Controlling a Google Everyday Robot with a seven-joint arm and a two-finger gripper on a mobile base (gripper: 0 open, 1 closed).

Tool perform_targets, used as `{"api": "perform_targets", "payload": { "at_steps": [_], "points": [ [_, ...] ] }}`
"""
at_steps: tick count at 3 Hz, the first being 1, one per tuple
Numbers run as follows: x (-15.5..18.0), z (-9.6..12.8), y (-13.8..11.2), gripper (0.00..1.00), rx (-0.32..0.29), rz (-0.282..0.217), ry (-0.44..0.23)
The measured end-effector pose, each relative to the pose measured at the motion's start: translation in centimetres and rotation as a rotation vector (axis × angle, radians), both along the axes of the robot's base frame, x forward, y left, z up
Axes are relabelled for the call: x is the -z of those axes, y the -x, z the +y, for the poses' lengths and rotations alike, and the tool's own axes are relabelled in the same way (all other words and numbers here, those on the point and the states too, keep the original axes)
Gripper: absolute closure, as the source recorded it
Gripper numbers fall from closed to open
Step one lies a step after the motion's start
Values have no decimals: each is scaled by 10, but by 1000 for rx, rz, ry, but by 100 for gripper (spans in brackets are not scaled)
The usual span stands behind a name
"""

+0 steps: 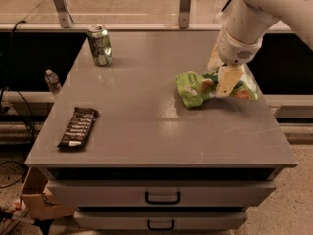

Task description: Move green rice chip bag near rxbar chocolate

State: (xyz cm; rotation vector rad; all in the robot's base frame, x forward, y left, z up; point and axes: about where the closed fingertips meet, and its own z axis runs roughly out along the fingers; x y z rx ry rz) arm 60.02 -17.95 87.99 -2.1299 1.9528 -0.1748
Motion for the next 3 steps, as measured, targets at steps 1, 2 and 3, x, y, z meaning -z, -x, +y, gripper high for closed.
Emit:
{"api": "perform_targets", "payload": {
  "at_steps": [1,2,3],
  "points": [
    [-1,10,-6,64,-9,26,-150],
    [-28,27,-3,88,-52,8,-305],
    [-78,53,14,100,-155,-50,-450]
  ]
}}
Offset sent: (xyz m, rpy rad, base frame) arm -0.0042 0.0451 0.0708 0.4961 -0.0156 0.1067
